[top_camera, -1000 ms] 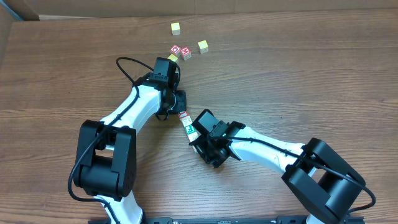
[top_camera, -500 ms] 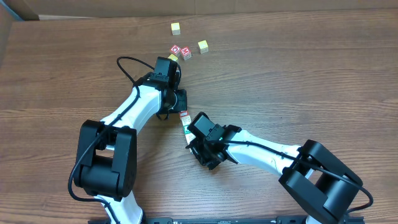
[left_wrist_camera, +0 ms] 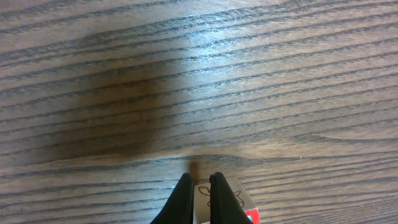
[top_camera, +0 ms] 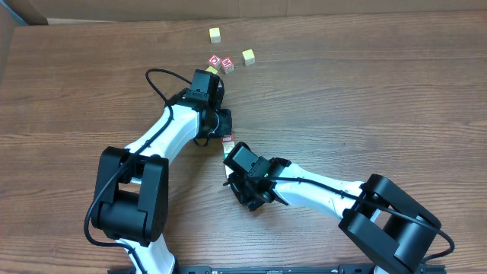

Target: Flip 5 blocks

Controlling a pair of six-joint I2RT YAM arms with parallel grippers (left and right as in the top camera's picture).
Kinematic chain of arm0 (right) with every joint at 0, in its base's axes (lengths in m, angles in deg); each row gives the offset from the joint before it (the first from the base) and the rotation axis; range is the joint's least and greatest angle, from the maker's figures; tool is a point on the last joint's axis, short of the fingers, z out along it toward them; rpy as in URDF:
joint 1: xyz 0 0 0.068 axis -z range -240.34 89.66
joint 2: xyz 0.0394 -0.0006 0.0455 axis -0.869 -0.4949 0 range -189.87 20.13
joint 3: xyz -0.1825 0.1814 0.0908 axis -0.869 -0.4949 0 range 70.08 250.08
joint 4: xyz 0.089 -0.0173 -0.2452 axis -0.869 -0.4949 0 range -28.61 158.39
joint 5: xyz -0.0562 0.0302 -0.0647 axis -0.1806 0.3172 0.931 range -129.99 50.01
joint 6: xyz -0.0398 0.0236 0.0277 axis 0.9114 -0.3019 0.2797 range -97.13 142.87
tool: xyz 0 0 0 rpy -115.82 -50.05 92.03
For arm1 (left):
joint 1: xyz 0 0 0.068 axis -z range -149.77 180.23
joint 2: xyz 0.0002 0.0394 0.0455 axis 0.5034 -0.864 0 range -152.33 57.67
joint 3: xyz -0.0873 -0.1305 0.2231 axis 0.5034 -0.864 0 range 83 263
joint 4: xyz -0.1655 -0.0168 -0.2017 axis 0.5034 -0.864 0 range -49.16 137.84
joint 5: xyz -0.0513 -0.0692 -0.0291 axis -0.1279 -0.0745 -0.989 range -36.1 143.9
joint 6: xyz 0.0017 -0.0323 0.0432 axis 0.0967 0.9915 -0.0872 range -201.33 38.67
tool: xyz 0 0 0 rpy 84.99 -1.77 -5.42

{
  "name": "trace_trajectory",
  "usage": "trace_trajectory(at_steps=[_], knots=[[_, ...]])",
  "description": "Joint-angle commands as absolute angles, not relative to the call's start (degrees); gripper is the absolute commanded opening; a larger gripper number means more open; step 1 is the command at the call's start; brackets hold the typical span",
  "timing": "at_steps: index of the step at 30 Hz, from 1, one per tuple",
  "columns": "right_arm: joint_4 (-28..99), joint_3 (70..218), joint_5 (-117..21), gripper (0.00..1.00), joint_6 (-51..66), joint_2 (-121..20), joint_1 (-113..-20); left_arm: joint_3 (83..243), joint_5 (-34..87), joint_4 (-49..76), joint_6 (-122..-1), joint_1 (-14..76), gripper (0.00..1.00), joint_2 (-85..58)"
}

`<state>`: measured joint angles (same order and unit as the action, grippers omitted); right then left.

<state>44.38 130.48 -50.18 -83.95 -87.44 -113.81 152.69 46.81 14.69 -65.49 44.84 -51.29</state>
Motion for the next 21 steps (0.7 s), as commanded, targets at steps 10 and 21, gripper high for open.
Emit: trace_trajectory(at_steps=[10, 21], knots=[[45.6, 130.1, -47.7, 0.09, -87.3, -88.3, -115.8, 151.7, 45.5, 15.1, -67.2, 45.4, 0.04, -51.7], [44.3, 130.1, -47.7, 0.10, -87.3, -88.3, -115.9, 151.7, 48.1, 16.2, -67.2, 45.4, 0.04, -51.7]])
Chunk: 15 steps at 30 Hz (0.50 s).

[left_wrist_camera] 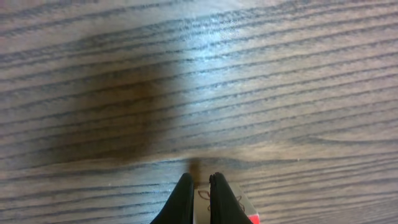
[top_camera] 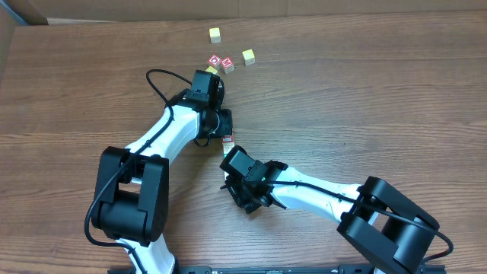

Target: Flip 5 blocks

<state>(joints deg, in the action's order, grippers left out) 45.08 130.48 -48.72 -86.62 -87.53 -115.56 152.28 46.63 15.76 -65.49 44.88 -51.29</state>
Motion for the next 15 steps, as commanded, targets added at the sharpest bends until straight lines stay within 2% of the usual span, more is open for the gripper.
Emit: trace_trajectory(at_steps=[1, 15], knots=[[43.9, 130.1, -47.7, 0.10, -87.3, -88.3, -115.9, 151.7, 48.5, 16.3, -67.2, 45.4, 0.04, -51.7], [38.7, 130.1, -48.2, 0.09, -87.3, -88.3, -115.9, 151.7, 48.6, 20.9, -67.2, 45.2, 0.04, -51.7]])
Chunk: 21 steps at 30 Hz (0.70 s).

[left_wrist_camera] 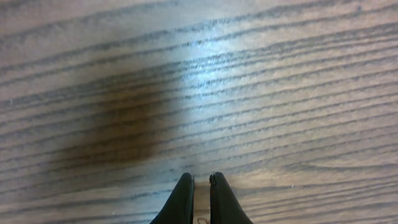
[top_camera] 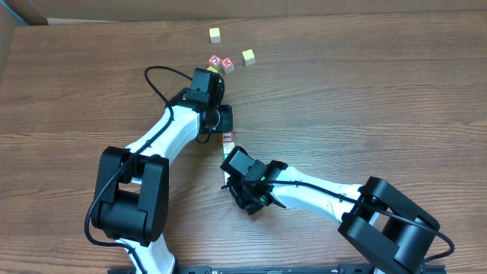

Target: Flip 5 blocks

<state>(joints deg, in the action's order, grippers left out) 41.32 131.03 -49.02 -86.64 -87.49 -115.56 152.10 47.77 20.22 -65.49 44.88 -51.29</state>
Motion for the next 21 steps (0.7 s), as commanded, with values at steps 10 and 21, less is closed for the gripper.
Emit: trace_trajectory(at_steps=[10, 21], knots=[[29.4, 130.1, -45.1, 0.09, -84.9, -88.3, -114.8, 151.7, 53.7, 20.9, -65.9, 44.8, 0.04, -51.7], [28.0, 130.1, -39.7, 0.14, -68.6, -88.3, -109.6, 151.7, 63.8, 12.5, -58.6, 41.0, 0.04, -51.7]])
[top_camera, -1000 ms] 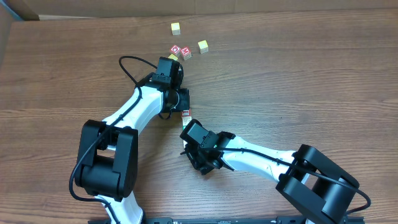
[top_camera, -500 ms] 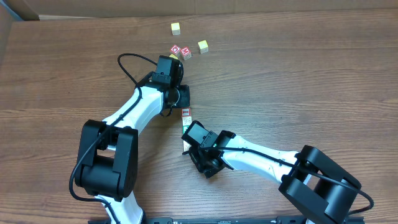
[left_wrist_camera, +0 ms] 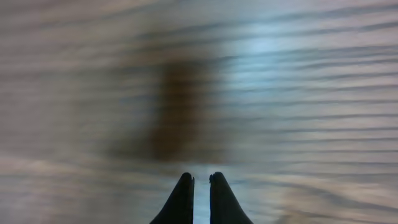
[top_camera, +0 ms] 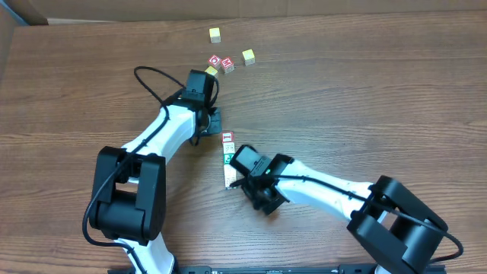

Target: Flip 5 blocks

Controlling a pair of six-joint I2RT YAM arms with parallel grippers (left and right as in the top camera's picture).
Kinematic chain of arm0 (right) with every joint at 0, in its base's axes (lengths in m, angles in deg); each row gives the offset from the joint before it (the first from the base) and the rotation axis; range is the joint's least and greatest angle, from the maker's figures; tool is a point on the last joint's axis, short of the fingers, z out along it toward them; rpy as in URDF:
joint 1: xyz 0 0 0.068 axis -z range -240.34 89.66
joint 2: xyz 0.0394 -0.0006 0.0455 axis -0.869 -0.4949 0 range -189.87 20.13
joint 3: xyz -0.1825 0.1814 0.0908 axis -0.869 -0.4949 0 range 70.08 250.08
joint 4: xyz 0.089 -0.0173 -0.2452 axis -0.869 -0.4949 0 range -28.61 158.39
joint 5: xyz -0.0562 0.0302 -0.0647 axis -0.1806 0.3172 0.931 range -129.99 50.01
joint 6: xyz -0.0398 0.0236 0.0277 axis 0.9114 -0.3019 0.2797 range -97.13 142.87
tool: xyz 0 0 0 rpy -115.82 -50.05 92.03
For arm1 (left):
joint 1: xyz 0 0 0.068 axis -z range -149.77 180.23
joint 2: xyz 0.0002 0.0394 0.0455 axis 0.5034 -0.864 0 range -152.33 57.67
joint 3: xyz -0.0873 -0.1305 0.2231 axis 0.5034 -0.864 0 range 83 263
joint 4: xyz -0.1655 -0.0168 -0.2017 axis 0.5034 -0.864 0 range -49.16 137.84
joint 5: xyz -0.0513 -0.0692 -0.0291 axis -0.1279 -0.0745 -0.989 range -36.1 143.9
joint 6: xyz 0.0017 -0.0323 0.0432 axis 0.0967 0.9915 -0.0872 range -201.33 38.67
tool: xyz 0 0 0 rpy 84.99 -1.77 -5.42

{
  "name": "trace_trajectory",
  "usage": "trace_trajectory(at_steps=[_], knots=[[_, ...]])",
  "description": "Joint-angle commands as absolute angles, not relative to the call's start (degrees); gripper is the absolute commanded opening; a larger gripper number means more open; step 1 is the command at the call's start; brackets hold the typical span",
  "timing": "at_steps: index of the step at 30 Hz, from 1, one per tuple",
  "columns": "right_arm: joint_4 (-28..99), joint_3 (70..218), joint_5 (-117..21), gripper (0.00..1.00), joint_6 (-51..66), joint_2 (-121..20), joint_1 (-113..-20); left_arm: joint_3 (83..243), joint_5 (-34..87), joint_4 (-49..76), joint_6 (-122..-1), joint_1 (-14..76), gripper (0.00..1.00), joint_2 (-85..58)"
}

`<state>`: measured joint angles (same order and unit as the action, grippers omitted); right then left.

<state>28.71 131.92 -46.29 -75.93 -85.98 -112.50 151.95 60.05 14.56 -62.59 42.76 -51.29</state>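
Several small blocks lie on the wooden table (top_camera: 365,91). A yellow block (top_camera: 215,33), a second yellow block (top_camera: 248,55) and two red blocks (top_camera: 215,60) (top_camera: 227,66) sit at the far middle. A red-and-white block (top_camera: 227,139) lies mid-table, with a green-and-white block (top_camera: 228,157) just below it. My left gripper (top_camera: 214,122) (left_wrist_camera: 201,177) hangs up and left of the red-and-white block, shut, with nothing between its fingers; its view is blurred. My right gripper (top_camera: 242,181) is beside the green-and-white block; its jaws are hidden under the wrist.
The left arm's black cable (top_camera: 152,80) loops over the table at its left. Cardboard (top_camera: 23,9) borders the far edge. Bare wood extends to the right and the near left.
My left gripper has moved up and left, away from the red-and-white block, which is gone from its view. The right arm has shifted right, uncovering a green-and-white block.
At first my left gripper was shut right beside the red-and-white block, which showed at its fingertips, and the right wrist sat just below it. The block slid lower in the wrist view. Now the left gripper is clear of it.
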Motion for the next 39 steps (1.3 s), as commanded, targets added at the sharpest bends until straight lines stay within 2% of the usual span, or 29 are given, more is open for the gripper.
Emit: trace_trajectory(at_steps=[1, 4, 6, 7, 8, 12, 14, 15, 16, 17, 19, 22, 26, 29, 32, 33, 39], knots=[[28.0, 130.1, -39.2, 0.14, -66.4, -88.3, -108.8, 151.7, 63.2, 11.1, -58.0, 40.5, 0.04, -51.7], [28.6, 130.1, -35.8, 0.15, -58.7, -88.3, -106.7, 151.7, 60.7, 7.1, -58.0, 39.2, 0.06, -51.7], [30.1, 130.1, -34.7, 0.27, -52.1, -88.3, -105.4, 151.7, 59.1, 4.2, -59.0, 38.7, 0.08, -51.7], [31.6, 130.1, -34.9, 0.34, -47.3, -88.3, -104.5, 151.7, 58.5, 3.3, -60.1, 38.6, 0.09, -51.7], [33.1, 130.2, -35.3, 0.47, -42.6, -88.3, -103.9, 151.7, 57.8, 2.5, -61.7, 38.6, 0.10, -51.7], [38.7, 130.2, -41.4, 0.72, -24.1, -88.3, -101.9, 151.7, 56.8, 1.0, -66.5, 38.8, 0.14, -51.7], [40.5, 130.2, -43.1, 0.82, -19.5, -88.3, -101.4, 151.7, 56.8, 0.9, -66.9, 38.8, 0.23, -51.7], [40.7, 130.2, -43.1, 0.84, -18.4, -88.3, -101.2, 151.7, 56.8, 0.9, -67.0, 38.8, 0.35, -51.7], [40.7, 130.3, -43.1, 0.84, -17.7, -88.3, -101.0, 151.7, 56.8, 0.9, -67.0, 38.8, 0.52, -51.7], [40.5, 130.5, -43.1, 0.84, -17.3, -88.3, -100.7, 151.7, 56.8, 0.9, -67.0, 38.8, 0.64, -51.7], [39.7, 131.1, -43.1, 0.84, -17.4, -88.3, -100.4, 151.7, 56.8, 0.7, -67.0, 38.8, 0.78, -51.7], [37.9, 132.4, -43.1, 0.85, -15.5, -88.3, -100.1, 151.7, 56.8, -0.1, -67.0, 38.8, 0.84, -51.7], [36.5, 133.9, -43.1, 0.84, -10.2, -88.2, -100.1, 151.7, 57.1, -0.7, -67.2, 38.8, 0.85, -51.7], [33.3, 135.9, -43.1, 0.72, -7.5, -88.0, -100.1, 151.7, 57.1, -0.8, -67.2, 38.8, 0.88, -51.7], [27.8, 138.8, -43.1, 0.50, -3.6, -87.2, -100.1, 151.7, 57.0, -1.0, -66.9, 38.8, 0.88, -51.7], [26.1, 139.8, -43.1, 0.42, -2.4, -87.0, -100.1, 151.7, 57.0, -1.1, -66.9, 38.8, 0.85, -51.7], [19.3, 143.3, -43.1, 0.34, 2.0, -84.5, -100.4, 151.7, 57.3, -2.0, -63.8, 38.7, 0.83, -47.6]])
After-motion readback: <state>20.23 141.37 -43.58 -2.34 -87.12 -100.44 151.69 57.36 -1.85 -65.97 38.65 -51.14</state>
